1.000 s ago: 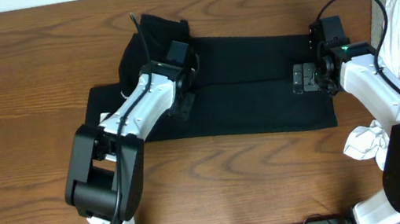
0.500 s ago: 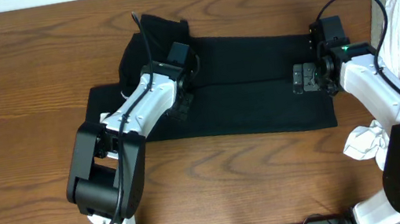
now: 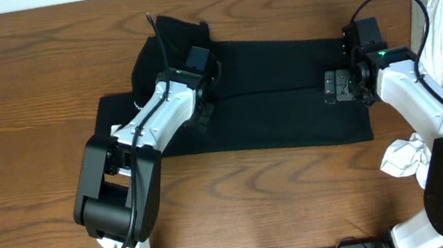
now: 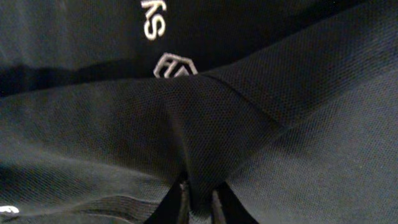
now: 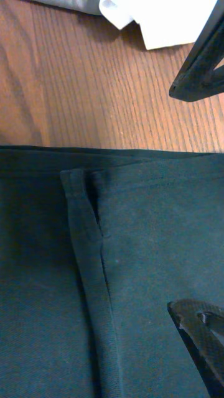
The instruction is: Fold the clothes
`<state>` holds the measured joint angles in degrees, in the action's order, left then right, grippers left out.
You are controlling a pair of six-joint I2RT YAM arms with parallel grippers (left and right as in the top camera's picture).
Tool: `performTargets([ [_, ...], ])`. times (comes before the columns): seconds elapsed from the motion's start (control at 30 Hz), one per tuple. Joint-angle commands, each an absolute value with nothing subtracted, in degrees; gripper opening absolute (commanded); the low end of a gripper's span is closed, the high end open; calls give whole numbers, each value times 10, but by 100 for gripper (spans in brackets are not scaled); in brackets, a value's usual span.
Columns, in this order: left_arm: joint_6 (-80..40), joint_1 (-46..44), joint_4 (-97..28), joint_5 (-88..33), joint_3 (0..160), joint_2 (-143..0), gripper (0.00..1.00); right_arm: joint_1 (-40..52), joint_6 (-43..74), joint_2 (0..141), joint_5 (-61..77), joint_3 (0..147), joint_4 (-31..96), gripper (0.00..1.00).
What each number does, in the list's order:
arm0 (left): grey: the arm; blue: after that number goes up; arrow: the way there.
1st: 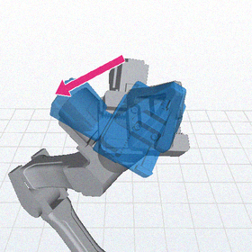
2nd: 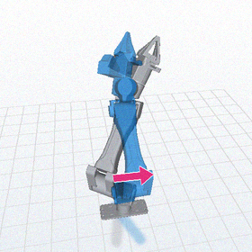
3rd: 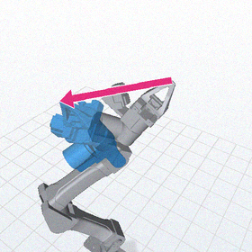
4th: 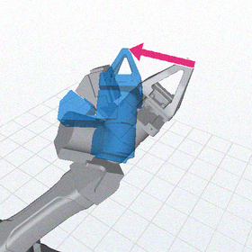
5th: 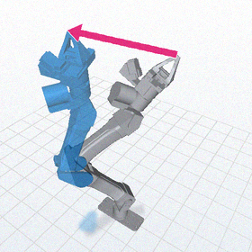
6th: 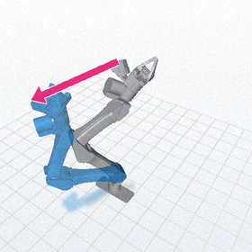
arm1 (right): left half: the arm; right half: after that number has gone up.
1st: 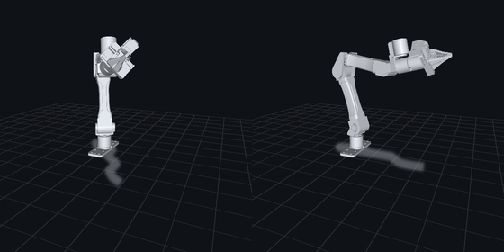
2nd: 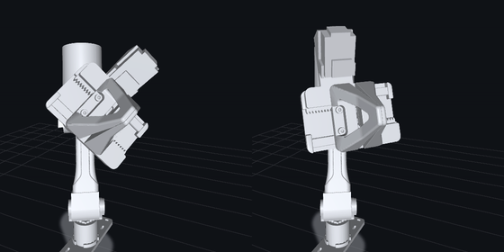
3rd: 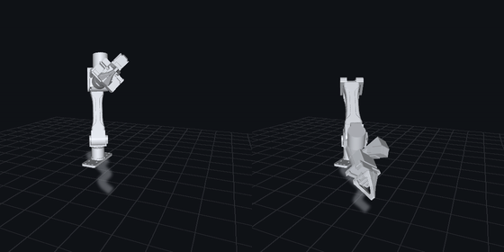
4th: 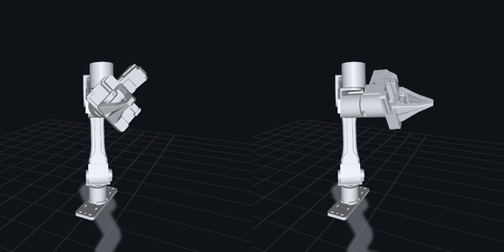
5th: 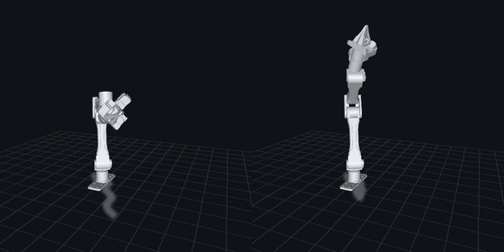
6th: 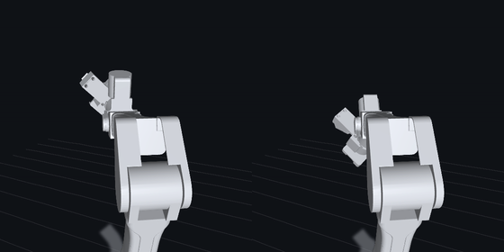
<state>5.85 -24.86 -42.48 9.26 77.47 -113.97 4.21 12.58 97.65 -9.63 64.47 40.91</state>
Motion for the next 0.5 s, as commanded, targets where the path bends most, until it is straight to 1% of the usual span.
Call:
performTargets([
  [0.0,63,-248,-422,100,782,-1136,10,41,126,973,-96,650,410,99],
  [0.1,84,-248,-415,100,804,-1127,11,41,126,973,-96,650,409,99],
  [0.33,112,-248,-356,116,809,-1123,11,41,126,973,-96,650,409,99],
  [0.47,120,-248,-331,147,809,-1123,13,41,126,973,-96,650,410,99],
])
